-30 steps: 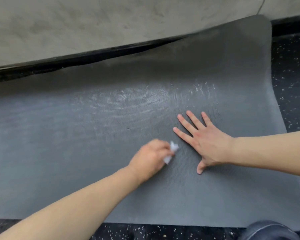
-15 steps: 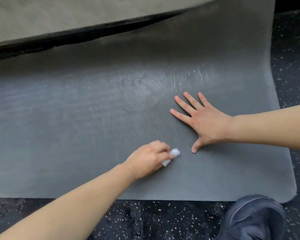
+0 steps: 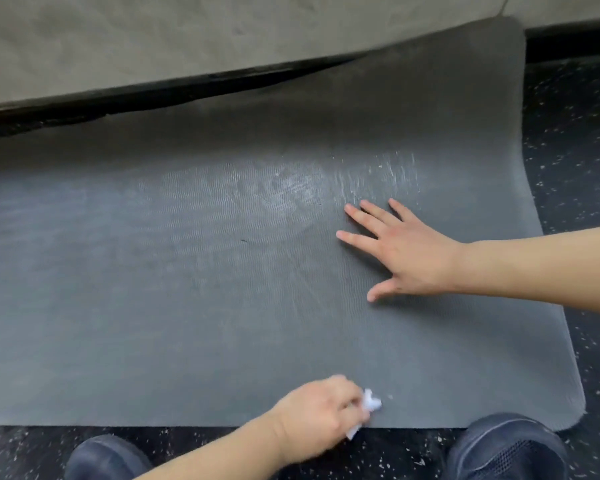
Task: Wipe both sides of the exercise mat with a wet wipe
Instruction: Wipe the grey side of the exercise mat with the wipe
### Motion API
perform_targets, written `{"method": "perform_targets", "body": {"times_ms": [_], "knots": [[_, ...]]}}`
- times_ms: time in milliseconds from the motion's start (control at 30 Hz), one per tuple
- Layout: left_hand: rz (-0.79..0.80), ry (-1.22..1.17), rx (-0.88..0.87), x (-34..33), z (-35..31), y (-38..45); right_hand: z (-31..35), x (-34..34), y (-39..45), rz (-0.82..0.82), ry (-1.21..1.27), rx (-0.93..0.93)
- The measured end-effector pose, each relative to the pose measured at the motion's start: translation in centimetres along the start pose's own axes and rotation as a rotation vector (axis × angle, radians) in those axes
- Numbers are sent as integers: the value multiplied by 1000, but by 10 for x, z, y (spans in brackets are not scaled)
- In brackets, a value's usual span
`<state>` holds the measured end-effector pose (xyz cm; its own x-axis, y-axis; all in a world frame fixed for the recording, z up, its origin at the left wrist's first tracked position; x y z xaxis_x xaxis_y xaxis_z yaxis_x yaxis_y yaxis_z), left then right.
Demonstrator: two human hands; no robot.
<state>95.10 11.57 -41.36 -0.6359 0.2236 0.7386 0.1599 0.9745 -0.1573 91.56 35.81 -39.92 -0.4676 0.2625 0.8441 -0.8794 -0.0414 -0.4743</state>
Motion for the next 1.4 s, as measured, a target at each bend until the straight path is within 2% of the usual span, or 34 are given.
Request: {"method": "perform_targets", "body": {"times_ms": [33,67,100,167,233,267,300,400,433,467,567,600,633,700,733,800,867,900,933,1033,1067,1100,1200,1233,1267,1367,1400], "knots": [[88,-5,-145,-16,-15,-2,-6,8,1,-35,21,-6],[111,8,-250,-17,-24,-1,-13,15,2,-60,26,-22],[104,25,-236,-12,-15,6,-22,20,3,-63,20,-52],[-58,6,-48,13,20,27,-44,25,6,-18,10,-155],[-286,101,181,48,54,42,-62,25,8,32,20,-248],[-334,50,219,50,58,45,-68,23,9,51,24,-271],[-341,51,162,49,50,49,-72,21,10,67,18,-279],[-35,143,-193,18,18,55,-74,15,12,97,-3,-282],[-13,184,-225,23,23,60,-74,15,13,98,-1,-286],[-71,202,-196,35,37,69,-75,14,14,98,1,-288],[-382,179,95,82,86,85,-76,13,15,96,5,-292],[-388,163,127,82,87,85,-76,13,15,98,8,-293],[-333,146,79,73,77,87,-76,13,15,100,11,-292],[-156,191,-134,58,56,87,-75,13,15,102,14,-289],[-135,236,-187,65,59,90,-75,13,15,100,14,-289],[-251,285,-68,94,89,106,-75,13,15,101,23,-292],[-456,237,201,123,119,115,-76,12,14,110,23,-295],[-486,216,274,123,122,116,-76,12,14,111,20,-296],[-463,196,241,117,113,121,-76,12,14,109,18,-296],[-172,230,-73,99,85,133,-75,13,14,99,24,-289],[-144,269,-115,110,93,139,-75,14,14,99,23,-289],[-185,311,-69,126,109,147,-74,14,15,102,22,-287],[-466,297,388,179,164,162,-73,14,14,100,29,-290],[-476,281,470,178,170,164,-73,14,13,97,31,-291],[-440,283,434,170,164,170,-73,14,13,96,33,-294],[-161,291,-43,136,115,177,-72,15,13,110,40,-303],[-87,311,-147,137,114,177,-72,16,13,112,41,-306]]}}
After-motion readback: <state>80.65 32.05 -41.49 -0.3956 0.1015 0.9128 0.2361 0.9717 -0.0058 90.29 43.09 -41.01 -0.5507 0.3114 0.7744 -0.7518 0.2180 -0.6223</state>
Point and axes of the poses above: each hand's wrist, its own y-axis towards the middle knuckle, its own x-axis out of the back of the hand, z = x × y, the point moved 6 cm from there along y, towards the middle knuckle, and after that the axes turned 6 degrees about y, right-handed, at the moved point
